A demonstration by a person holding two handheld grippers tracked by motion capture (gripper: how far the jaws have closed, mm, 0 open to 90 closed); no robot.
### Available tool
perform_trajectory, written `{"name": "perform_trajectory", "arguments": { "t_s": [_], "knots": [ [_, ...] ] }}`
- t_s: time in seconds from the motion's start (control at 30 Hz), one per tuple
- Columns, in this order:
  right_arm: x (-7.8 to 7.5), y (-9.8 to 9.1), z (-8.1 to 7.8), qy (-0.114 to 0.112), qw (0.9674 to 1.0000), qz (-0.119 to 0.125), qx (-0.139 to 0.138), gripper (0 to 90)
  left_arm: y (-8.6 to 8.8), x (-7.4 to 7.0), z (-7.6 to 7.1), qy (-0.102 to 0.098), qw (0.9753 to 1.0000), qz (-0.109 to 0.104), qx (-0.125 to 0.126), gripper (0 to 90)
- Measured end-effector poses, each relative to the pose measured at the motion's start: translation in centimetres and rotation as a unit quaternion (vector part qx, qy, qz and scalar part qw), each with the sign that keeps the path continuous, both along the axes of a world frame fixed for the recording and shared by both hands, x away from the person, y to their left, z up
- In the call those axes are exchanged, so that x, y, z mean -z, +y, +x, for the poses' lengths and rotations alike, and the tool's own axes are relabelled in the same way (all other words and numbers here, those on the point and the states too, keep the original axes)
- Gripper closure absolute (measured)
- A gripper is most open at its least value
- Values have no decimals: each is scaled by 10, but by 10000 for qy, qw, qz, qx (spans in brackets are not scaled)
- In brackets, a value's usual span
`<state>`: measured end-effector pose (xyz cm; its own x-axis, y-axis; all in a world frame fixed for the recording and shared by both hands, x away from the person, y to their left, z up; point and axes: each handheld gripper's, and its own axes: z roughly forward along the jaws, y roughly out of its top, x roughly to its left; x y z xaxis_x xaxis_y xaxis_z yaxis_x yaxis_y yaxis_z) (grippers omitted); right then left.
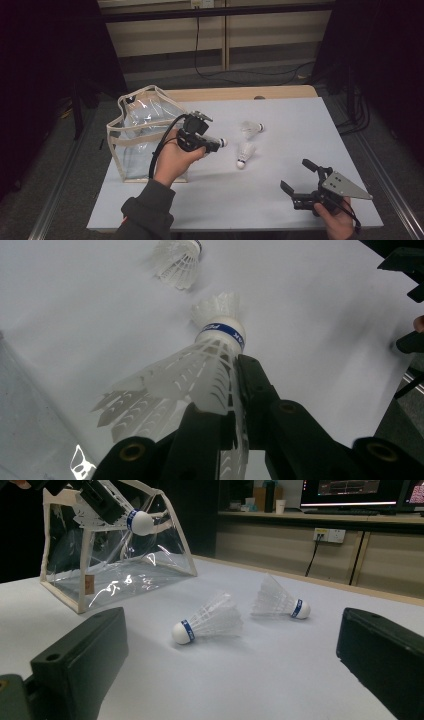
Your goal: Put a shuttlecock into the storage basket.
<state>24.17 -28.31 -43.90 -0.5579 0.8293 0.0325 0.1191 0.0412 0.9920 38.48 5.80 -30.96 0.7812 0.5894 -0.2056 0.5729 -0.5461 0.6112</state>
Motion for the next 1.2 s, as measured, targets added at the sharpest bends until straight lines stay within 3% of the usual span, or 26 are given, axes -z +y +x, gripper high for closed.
{"name": "perform_trajectory", "arguments": {
  "t_s": [1.2],
  "knots": [
    [1,0,1,8,10000,19,-19,0,0,-22,10,-40,10000,68,10,872]
  ]
}}
